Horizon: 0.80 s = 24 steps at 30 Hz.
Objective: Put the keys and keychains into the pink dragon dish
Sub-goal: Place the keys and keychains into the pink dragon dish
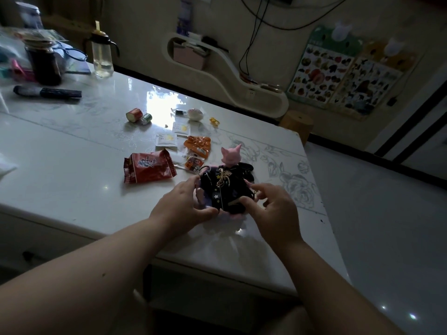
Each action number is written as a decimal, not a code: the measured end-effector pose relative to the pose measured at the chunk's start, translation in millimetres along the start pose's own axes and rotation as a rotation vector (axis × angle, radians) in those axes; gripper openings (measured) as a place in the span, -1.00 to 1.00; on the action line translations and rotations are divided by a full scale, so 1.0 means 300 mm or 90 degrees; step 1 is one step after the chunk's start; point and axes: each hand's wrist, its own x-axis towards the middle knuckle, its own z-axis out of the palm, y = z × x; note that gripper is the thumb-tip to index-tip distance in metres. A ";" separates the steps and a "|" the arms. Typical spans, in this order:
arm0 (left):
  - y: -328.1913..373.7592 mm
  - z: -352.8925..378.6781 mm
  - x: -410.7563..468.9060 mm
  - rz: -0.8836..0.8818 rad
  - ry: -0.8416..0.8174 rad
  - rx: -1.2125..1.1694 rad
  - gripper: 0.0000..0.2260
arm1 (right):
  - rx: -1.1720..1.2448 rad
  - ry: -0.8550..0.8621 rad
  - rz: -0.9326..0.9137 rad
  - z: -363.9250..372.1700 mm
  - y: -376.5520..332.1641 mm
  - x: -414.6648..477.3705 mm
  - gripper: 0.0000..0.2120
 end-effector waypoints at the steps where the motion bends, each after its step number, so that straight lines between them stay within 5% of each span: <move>1: -0.001 0.000 -0.001 0.001 -0.001 0.001 -0.32 | 0.003 0.030 -0.007 -0.014 0.005 0.001 -0.78; 6: -0.002 -0.003 0.002 0.002 -0.002 -0.005 -0.31 | -0.045 0.102 0.012 -0.032 0.057 0.127 -0.85; 15: -0.001 0.002 -0.003 0.003 0.005 -0.009 -0.32 | -0.065 -0.317 0.174 0.138 0.158 0.356 -0.68; 18: -0.002 0.005 -0.003 0.002 0.007 -0.014 -0.30 | -0.026 -0.321 0.223 0.196 0.190 0.385 -0.65; 24: 0.000 0.005 -0.001 0.005 0.010 -0.022 -0.31 | -0.197 -0.303 0.133 0.197 0.211 0.415 -0.82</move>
